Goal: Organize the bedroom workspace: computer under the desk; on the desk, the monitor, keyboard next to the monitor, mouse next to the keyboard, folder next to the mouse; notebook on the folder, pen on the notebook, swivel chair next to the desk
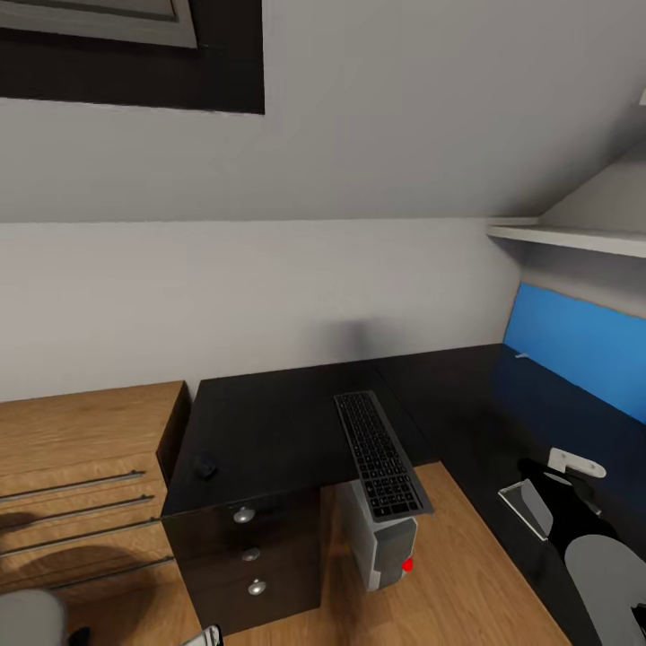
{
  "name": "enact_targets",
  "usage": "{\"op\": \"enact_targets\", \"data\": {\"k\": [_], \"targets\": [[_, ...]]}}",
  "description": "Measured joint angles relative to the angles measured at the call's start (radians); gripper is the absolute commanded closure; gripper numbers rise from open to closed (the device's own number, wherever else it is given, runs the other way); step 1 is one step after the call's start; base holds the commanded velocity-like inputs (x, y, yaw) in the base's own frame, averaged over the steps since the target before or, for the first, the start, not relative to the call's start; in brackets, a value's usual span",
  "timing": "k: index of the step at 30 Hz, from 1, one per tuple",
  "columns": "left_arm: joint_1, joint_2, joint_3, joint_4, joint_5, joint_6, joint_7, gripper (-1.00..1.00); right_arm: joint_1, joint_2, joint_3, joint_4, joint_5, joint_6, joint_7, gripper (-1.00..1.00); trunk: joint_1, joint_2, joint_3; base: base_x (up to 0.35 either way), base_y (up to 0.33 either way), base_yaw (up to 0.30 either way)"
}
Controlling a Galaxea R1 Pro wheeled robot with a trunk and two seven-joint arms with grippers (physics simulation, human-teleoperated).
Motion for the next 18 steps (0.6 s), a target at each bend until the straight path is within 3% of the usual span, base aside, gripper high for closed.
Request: {"op": "enact_targets", "data": {"k": [18], "targets": [[0.000, -0.002, -0.002, 0.009, -0.001, 0.000, 0.000, -1.00, 0.000, 0.000, 0.001, -0.003, 0.000, 0.021, 0.002, -1.00, 0.069, -0.126, -0.056, 0.000, 0.000, 0.000]]}}
